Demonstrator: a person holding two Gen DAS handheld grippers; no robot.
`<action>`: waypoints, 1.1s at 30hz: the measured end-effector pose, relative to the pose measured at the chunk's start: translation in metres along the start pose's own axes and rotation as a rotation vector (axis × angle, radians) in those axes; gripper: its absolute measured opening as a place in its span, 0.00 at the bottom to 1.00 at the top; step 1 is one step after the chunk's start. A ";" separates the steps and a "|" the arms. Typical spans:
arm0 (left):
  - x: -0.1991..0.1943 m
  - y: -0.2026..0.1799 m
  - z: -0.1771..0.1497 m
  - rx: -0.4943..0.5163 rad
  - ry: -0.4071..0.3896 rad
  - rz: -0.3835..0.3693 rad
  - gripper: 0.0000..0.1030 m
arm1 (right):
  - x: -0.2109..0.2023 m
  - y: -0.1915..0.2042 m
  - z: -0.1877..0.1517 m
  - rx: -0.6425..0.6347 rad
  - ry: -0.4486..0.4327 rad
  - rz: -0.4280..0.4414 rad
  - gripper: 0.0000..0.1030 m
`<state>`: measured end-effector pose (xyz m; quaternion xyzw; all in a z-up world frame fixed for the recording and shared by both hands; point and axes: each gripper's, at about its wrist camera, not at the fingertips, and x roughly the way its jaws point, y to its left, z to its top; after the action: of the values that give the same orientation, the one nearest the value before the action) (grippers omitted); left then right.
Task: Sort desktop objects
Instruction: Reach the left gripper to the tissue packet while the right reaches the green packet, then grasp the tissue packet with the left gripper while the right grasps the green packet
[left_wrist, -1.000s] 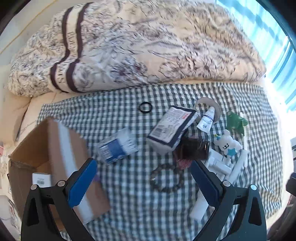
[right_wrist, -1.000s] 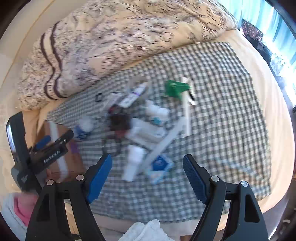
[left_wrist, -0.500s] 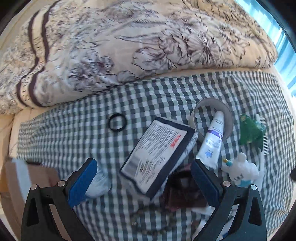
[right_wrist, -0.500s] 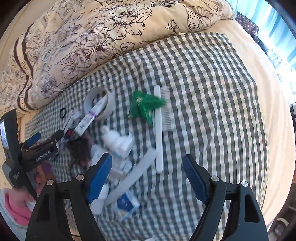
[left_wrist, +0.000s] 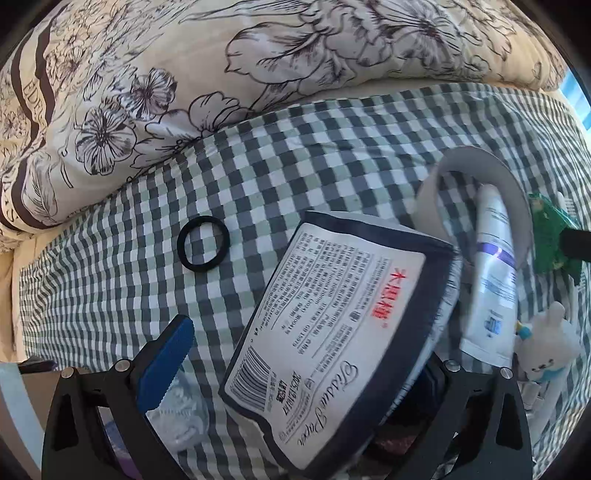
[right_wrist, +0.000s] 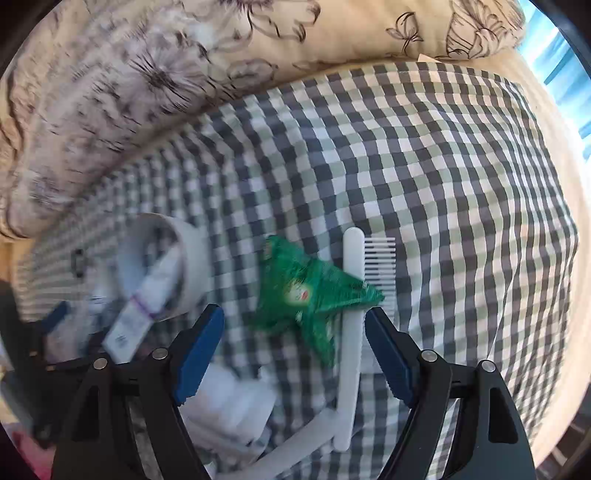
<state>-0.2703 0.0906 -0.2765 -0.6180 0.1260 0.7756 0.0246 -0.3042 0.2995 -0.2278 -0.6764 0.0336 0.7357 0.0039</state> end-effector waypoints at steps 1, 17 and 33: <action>0.001 0.003 0.000 -0.007 -0.007 -0.012 1.00 | 0.005 0.002 0.001 -0.008 0.012 -0.015 0.63; -0.056 0.045 0.001 -0.106 -0.125 -0.170 0.45 | -0.042 -0.016 -0.020 0.062 -0.034 0.074 0.37; -0.192 0.064 -0.028 -0.176 -0.242 -0.173 0.45 | -0.142 -0.012 -0.082 0.025 -0.119 0.201 0.37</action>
<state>-0.2110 0.0453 -0.0865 -0.5286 -0.0002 0.8473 0.0519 -0.2101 0.3123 -0.0934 -0.6248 0.1105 0.7706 -0.0594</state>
